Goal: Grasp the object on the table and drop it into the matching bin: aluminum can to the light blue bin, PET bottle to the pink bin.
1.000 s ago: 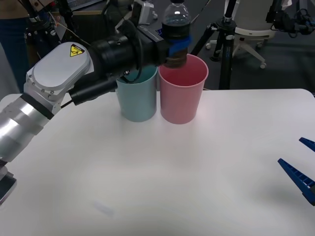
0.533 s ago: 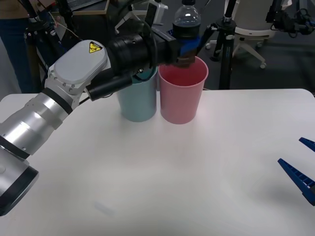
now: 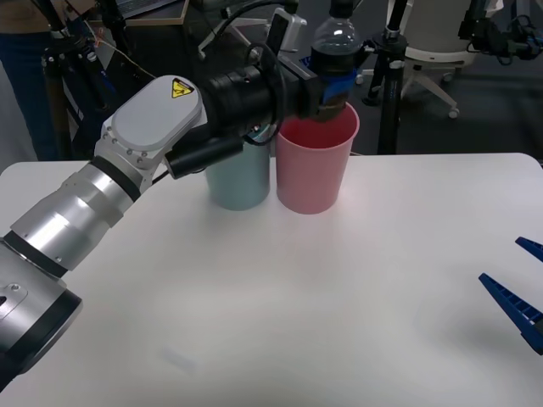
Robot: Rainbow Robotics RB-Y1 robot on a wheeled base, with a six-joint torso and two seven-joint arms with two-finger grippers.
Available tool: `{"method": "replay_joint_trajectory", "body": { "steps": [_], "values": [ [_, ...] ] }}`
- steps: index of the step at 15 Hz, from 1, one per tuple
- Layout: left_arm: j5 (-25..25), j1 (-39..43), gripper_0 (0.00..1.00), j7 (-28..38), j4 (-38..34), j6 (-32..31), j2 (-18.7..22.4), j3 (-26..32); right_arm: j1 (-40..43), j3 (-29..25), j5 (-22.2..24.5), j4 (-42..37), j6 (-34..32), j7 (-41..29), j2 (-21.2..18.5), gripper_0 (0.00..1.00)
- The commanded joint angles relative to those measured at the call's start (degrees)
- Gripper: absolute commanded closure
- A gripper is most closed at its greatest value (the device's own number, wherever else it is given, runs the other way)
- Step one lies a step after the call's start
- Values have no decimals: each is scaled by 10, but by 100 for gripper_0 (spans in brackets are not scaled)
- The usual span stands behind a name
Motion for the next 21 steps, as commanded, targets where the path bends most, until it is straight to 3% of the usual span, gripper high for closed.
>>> {"method": "replay_joint_trajectory", "body": {
  "steps": [1,8,17,18,19,20,21],
  "values": [
    [-13,-1,100,-5,8,10,-10,0,0,0,0,0,0,0,0,0],
    [-36,-1,100,-7,17,31,-24,0,0,0,0,0,0,0,0,0],
    [-31,-2,100,-3,24,31,-34,0,0,0,0,0,0,0,0,0],
    [-27,-2,89,-1,24,32,-34,0,0,0,0,0,0,0,0,0],
    [-27,-2,58,-4,24,33,-34,0,0,0,0,0,0,0,0,0],
    [-25,-3,37,-5,24,34,-34,0,0,0,0,0,0,0,0,0],
    [-25,-3,23,-6,24,34,-34,0,0,0,0,0,0,0,0,0]
  ]
}}
